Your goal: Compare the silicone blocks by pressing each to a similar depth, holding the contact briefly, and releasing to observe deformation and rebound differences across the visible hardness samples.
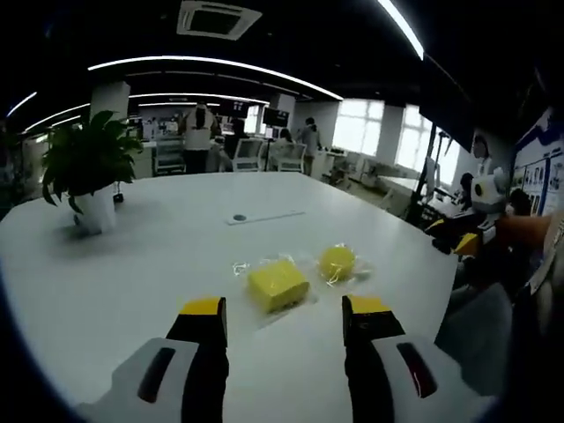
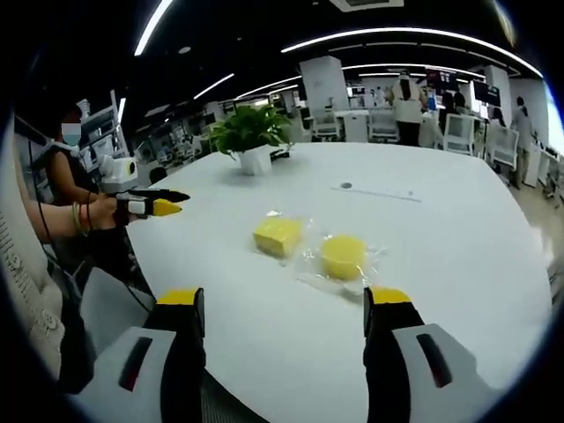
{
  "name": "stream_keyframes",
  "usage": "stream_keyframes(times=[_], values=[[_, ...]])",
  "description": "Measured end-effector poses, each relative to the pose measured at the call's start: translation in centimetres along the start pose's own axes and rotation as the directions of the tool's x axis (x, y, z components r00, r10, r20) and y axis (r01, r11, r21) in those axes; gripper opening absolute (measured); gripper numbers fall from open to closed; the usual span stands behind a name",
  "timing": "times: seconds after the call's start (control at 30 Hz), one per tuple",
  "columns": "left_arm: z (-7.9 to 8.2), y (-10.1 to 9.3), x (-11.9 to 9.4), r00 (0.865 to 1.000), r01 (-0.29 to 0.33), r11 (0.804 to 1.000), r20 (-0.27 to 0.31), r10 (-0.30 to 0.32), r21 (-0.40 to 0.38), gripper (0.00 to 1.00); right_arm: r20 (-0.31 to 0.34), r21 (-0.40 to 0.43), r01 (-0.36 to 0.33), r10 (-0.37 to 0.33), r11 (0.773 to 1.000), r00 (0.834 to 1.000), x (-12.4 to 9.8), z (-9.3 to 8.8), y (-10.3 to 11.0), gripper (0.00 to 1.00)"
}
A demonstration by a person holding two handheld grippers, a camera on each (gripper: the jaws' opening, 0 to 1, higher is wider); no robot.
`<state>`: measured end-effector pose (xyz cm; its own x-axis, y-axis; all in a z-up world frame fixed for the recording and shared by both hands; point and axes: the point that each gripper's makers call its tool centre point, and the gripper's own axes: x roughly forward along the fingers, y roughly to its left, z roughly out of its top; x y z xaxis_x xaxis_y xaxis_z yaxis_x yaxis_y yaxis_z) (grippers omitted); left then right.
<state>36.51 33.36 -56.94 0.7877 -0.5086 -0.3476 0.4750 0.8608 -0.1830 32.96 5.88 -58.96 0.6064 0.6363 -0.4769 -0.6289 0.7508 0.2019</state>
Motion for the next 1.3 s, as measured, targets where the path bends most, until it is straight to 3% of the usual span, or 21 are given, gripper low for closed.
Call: stream_keyframes(times=[0.23, 0.67, 0.87, 0.93, 1.3], values=[[0.2, -0.8, -1.9, 0.998, -0.038, 0.997, 0.050, 0.041, -0.063, 0.53, -0.006, 0.032, -0.004, 0.004, 0.999, 1.000, 0.1, -1.0, 0.0, 0.69], [-1.4, -0.7, -3.0, 0.994, -0.087, 0.990, 0.050, 0.093, -0.108, 0.54, 0.031, 0.109, 0.005, -0.009, 0.994, 0.999, -0.3, -1.7, -0.7, 0.68], [-1.8, -0.9, -2.8, 0.995, -0.087, 0.988, 0.036, 0.092, -0.125, 0.53, 0.017, 0.098, 0.007, -0.008, 0.995, 1.000, -0.1, -1.7, -0.7, 0.69], [-1.4, -1.1, -2.7, 0.995, -0.078, 0.986, 0.056, 0.087, -0.147, 0.53, 0.012, 0.087, 0.009, -0.010, 0.996, 1.000, -0.1, -1.8, -0.7, 0.68], [-0.1, -2.4, 0.4, 0.999, -0.038, 0.994, 0.027, 0.041, -0.104, 0.55, 0.008, 0.088, -0.010, 0.010, 0.996, 1.000, 0.3, -2.0, -0.6, 0.69]])
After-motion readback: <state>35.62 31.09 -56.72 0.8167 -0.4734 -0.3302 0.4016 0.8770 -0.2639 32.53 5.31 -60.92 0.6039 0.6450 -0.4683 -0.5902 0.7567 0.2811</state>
